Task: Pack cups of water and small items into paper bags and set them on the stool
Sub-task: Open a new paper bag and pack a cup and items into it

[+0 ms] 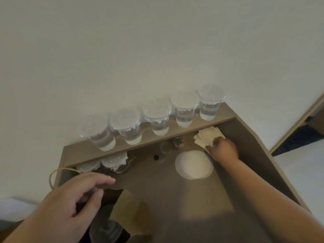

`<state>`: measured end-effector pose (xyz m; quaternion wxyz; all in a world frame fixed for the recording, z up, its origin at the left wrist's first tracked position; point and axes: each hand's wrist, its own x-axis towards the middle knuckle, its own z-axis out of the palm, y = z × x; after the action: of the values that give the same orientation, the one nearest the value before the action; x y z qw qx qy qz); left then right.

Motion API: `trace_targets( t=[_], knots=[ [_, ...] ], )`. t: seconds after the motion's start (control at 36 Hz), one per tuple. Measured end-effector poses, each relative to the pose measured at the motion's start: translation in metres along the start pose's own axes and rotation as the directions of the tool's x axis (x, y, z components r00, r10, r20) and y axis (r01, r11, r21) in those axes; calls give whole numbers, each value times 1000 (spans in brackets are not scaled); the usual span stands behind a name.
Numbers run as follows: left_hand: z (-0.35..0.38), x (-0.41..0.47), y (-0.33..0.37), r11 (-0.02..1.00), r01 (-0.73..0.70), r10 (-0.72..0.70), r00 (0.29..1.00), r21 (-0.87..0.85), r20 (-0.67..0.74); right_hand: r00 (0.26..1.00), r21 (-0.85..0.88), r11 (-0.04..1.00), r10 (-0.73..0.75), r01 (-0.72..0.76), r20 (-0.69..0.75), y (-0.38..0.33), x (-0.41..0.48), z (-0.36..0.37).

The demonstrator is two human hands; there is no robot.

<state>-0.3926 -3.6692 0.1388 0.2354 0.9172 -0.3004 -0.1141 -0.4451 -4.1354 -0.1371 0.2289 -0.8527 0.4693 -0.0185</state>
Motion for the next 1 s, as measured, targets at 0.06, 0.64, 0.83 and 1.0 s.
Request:
trace_targets(
  t=[0.06,0.64,0.83,1.0],
  knots=[
    [-1,0,4,1000,-5,5,1000,-5,-2,1000,64,998,20,-21,20,2,2,-1],
    [-7,-11,-3,999,-28,28,1000,-41,4,997,339,939,-29,53,-77,-14,-97,-60],
    [-18,-17,-20,992,-39,52,992,-120,112,994,530,840,-87,112,-73,-44,-217,-101],
    [-19,-17,-40,971,-66,110,976,-230,186,929,783,603,-356,151,96,-115,-290,-149]
  ],
)
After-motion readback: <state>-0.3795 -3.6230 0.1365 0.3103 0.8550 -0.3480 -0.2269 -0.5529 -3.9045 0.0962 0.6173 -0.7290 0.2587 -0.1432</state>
